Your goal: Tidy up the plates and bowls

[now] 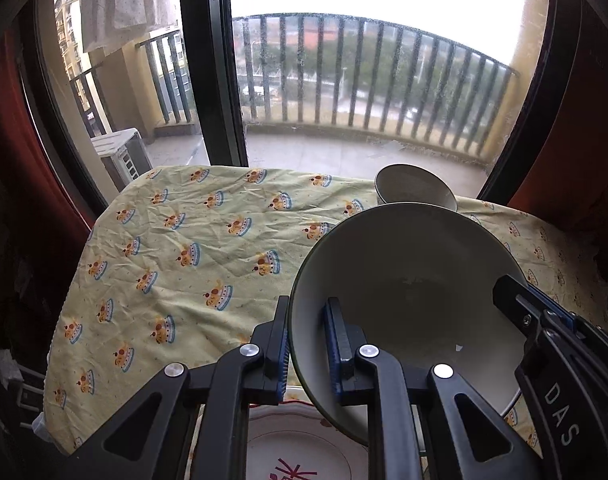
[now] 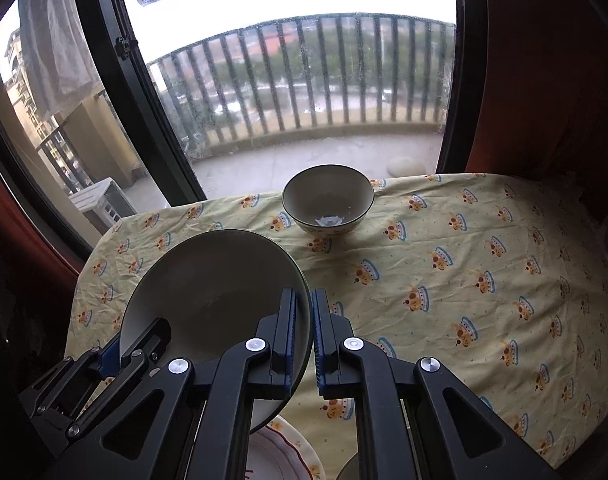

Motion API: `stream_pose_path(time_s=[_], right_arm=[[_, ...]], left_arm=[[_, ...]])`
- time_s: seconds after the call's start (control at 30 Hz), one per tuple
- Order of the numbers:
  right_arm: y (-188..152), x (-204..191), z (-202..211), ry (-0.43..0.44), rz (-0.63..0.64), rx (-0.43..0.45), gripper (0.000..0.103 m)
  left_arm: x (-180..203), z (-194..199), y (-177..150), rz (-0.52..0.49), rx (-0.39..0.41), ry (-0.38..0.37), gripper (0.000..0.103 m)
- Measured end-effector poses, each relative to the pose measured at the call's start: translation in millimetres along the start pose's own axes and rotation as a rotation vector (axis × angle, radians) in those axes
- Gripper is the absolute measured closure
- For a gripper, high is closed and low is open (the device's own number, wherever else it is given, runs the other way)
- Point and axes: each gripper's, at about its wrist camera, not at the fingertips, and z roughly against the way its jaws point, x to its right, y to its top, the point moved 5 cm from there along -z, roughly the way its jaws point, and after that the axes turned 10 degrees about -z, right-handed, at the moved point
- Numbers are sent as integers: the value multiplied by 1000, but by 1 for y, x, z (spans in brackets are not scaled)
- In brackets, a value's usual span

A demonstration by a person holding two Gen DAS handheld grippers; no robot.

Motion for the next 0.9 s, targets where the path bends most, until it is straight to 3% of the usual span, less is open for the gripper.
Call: stream_pose_path(time_s=[0.37,0.9], right_arm=[[-22,59,23,-11,27,-22,92],[-71,123,28,-64,10,-119,92]], left_arm=[[54,17,-32,-31,-3,2,90],[100,19,-82,-97,-50,-72,90]])
